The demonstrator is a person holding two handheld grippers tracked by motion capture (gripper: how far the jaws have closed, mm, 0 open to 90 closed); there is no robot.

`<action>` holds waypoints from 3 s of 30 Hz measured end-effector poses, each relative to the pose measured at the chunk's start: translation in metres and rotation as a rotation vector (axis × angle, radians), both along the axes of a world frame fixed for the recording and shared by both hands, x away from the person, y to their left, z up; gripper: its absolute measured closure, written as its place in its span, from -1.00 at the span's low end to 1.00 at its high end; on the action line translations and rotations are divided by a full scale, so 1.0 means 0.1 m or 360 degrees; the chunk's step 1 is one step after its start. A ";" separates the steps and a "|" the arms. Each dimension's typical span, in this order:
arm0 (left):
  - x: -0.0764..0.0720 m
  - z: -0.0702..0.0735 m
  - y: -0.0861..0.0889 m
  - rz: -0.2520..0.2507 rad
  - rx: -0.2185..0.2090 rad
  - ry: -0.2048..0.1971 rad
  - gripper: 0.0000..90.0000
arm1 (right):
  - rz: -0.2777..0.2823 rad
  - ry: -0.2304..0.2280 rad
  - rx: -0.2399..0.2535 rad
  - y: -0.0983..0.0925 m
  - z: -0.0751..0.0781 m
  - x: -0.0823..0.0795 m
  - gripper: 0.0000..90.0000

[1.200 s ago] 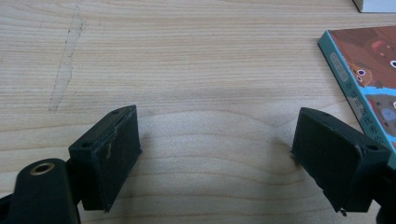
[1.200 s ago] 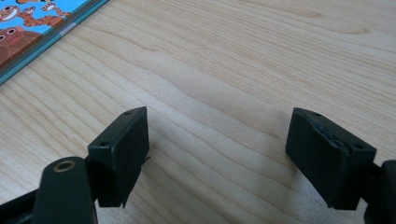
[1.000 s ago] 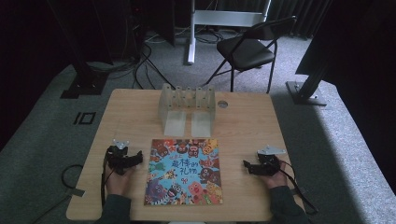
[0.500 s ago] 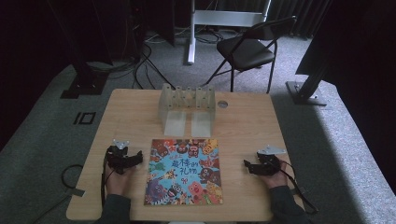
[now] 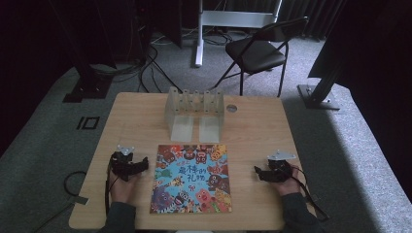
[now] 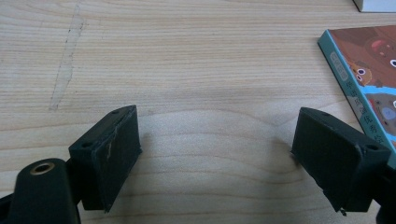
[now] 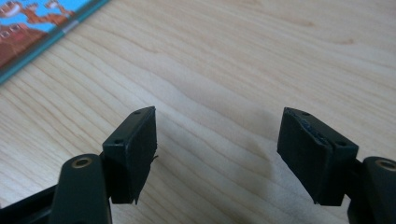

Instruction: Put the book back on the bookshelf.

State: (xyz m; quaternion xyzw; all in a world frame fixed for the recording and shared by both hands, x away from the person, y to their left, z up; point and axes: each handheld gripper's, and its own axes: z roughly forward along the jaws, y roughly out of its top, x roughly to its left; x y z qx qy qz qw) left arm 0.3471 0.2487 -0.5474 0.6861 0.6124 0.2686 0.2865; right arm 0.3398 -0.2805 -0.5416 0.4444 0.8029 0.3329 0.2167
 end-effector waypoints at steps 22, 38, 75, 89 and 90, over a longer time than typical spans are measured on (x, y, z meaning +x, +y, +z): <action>0.00 0.00 0.00 0.0001 -0.0002 0.0000 -0.66 | 0.0093 -0.0137 0.0048 0.16 0.32 -0.04 -0.35; 0.00 0.00 0.00 0.0005 -0.0002 0.0001 -0.66 | 0.0175 -0.0157 0.0069 0.34 0.43 0.02 -0.35; -0.03 0.03 0.00 -0.0028 0.0004 0.0035 -0.55 | 0.0333 -0.0184 0.0073 0.73 0.57 0.19 -0.35; -0.04 0.05 0.01 -0.0057 0.0007 0.0057 -0.46 | 0.0407 -0.0190 0.0081 0.94 0.61 0.26 -0.37; -0.04 0.05 0.01 -0.0060 0.0007 0.0055 -0.46 | 0.0407 -0.0190 0.0081 0.94 0.61 0.26 -0.37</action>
